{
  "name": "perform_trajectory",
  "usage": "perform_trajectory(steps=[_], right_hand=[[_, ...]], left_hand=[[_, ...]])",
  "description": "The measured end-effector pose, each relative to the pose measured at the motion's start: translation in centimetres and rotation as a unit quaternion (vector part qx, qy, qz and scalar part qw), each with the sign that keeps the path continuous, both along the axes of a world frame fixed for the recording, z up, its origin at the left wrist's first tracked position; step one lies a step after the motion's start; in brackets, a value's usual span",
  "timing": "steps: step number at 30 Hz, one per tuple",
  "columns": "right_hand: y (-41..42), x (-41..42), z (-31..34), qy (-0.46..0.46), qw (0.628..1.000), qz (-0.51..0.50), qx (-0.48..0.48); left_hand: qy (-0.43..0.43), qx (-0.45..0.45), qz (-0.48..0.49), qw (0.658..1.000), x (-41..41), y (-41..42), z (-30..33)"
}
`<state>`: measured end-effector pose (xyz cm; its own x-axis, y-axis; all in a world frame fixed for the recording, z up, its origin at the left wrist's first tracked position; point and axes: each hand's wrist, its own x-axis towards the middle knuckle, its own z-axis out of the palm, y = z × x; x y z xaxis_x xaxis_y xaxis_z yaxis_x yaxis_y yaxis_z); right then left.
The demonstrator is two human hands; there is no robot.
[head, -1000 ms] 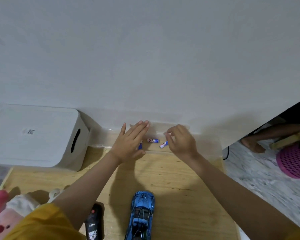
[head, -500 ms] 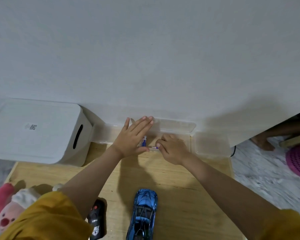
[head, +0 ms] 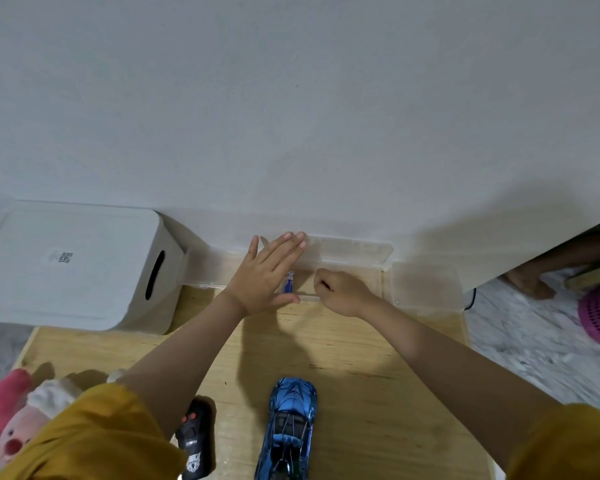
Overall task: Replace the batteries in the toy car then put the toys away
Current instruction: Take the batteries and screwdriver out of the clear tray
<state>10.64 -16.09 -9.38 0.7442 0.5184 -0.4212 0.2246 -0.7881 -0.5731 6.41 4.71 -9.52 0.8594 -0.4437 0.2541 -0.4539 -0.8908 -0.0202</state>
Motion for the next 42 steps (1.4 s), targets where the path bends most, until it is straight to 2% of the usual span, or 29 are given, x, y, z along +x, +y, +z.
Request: perform_trajectory(steps=[8,17,23,27,31,33,38,40,42], right_hand=[[1.7,0.7,1.0,0.033,0.996,0.085,-0.020],[1.5,0.1,0.5,-0.033,0.998,0.054,0.013],[1.5,0.0,0.4,-0.027,0.998,0.052,-0.004],[1.4,0.4,0.6,0.001,0.998,0.046,-0.042],[1.4,1.0,0.9,0.065,0.998,0.024,-0.011],[1.3,0.7,1.0,0.034,0.999,-0.001,-0.002],[-0.9,-3.0,2.3,-0.164,0.985,-0.014,0.058],[-2.9,-5.0,2.3,-0.188,0.980,0.002,0.067],[-4.9,-6.6,1.4,-0.196,0.980,0.027,0.028]], left_hand=[[0.005,-0.005,0.002,1.000,0.0,0.0,0.1],[0.020,0.000,0.001,1.000,0.0,0.1,0.0],[0.019,-0.010,0.005,1.000,0.0,0.1,0.1],[0.011,-0.016,0.000,1.000,0.0,0.1,0.1],[0.003,-0.017,-0.004,1.000,0.0,0.0,0.2],[0.003,-0.020,0.000,1.000,0.0,-0.1,0.1],[0.010,-0.018,0.004,1.000,-0.1,-0.2,0.3],[0.017,-0.015,0.009,1.000,-0.2,-0.4,0.5],[0.029,-0.007,0.016,0.999,-0.2,-0.4,0.6]])
